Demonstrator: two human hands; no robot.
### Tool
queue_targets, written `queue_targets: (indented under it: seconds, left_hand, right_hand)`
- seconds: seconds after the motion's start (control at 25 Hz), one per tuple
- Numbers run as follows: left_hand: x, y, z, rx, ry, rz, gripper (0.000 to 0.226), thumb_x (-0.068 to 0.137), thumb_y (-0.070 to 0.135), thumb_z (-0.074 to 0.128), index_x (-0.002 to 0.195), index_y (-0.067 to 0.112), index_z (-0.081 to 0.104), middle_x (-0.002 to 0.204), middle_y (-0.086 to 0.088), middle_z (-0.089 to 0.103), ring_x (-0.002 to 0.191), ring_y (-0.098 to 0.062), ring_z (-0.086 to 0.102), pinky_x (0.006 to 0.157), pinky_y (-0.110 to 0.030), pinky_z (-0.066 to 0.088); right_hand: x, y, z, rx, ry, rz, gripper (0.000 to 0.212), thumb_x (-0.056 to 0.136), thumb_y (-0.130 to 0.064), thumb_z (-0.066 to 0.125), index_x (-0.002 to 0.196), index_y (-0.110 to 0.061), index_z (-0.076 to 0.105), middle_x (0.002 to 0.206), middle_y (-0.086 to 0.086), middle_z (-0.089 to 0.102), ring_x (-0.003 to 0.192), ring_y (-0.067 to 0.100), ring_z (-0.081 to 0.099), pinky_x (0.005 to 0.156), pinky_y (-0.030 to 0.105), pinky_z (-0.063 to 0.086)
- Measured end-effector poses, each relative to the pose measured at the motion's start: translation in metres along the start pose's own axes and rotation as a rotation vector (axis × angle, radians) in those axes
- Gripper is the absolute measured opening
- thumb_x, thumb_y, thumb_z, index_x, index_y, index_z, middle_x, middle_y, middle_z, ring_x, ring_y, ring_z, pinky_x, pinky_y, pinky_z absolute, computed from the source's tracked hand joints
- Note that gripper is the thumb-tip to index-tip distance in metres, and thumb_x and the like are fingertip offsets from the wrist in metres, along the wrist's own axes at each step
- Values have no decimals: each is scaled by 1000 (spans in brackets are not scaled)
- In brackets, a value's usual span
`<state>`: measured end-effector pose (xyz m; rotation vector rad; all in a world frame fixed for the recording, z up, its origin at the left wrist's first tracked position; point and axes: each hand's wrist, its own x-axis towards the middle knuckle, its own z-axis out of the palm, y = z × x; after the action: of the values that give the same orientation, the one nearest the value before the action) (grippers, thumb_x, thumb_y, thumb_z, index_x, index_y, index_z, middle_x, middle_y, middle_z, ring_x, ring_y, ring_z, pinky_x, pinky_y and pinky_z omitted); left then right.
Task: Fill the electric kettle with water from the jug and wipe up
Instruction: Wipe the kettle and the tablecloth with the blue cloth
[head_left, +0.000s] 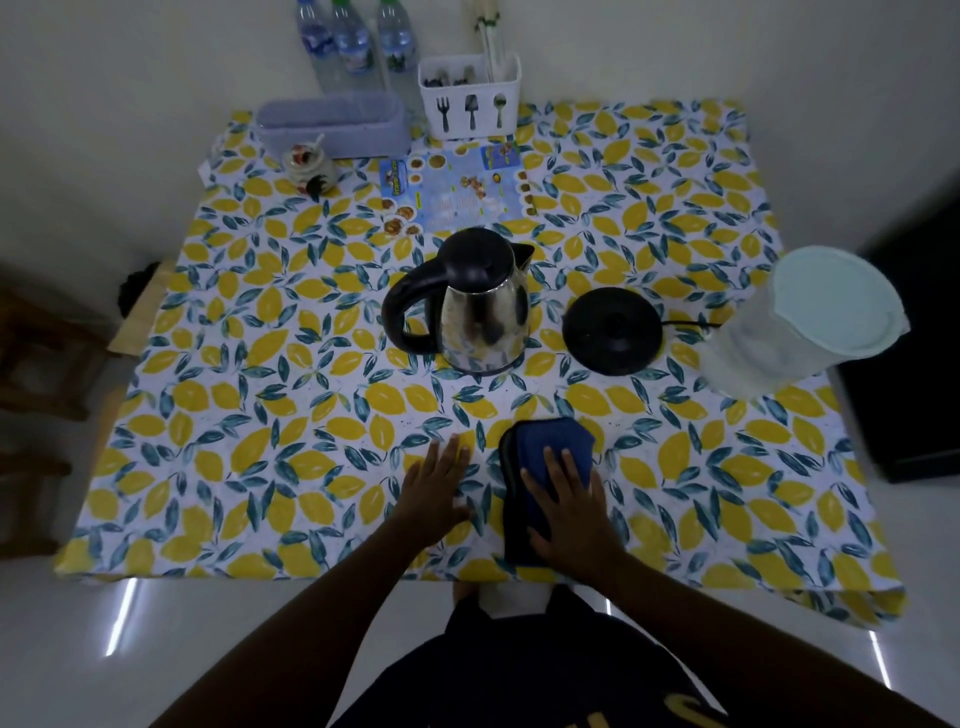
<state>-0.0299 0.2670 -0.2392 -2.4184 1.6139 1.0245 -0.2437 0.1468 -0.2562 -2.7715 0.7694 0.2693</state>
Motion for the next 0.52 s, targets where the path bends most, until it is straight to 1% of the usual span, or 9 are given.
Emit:
queue_targets:
  seconds: [0.08,0.16,0.24,0.32,0.44,0.52]
  left_hand:
    - [0,0,0,-10,-5,1,92,91,46,55,152,22,-10,161,-3,-20,147,-30,-20,119,-52,4]
    - [0,1,-1,-16,-5,4,92,91,47,54,152,21,-11,161,-3,-21,147,-30,-21,119,-52,4]
    - [0,1,-3,-23,-9,6,92,91,48,54,151,21,-11,161,-3,-21,147,-30,-21,119,-53,4]
    - [-1,2,-4,-22,-18,1,93,91,47,55,151,21,-11,161,-4,-21,147,-30,-21,119,-53,3]
    - [-1,3,-4,-16,-17,-6,94,90,46,57,152,21,-10,161,-3,-21,147,-30,-20,120,-52,4]
    - [-1,2,-3,-15,-9,-7,94,90,48,57,152,21,-9,161,-3,-21,147,-30,-20,120,-51,4]
  right_hand:
    - [5,-4,1,6,-10,-17,83,81,-71,39,149,-25,25,158,18,21,143,44,18,105,69,27]
    - [33,0,-10,16,35,-1,83,83,-72,38,150,-25,22,160,17,14,145,42,10,109,68,21]
    - [65,12,-29,19,5,90,82,86,-69,39,152,-27,15,162,12,3,148,36,0,113,63,13]
    - [79,27,-38,26,-6,198,79,88,-64,41,152,-27,11,163,9,-1,149,30,-3,114,60,8]
    - [53,32,-28,86,29,239,78,88,-54,47,151,-23,16,163,10,3,149,31,-1,114,60,15]
    - [25,18,-12,131,70,228,79,82,-49,55,150,-21,25,161,12,11,148,35,5,111,63,23]
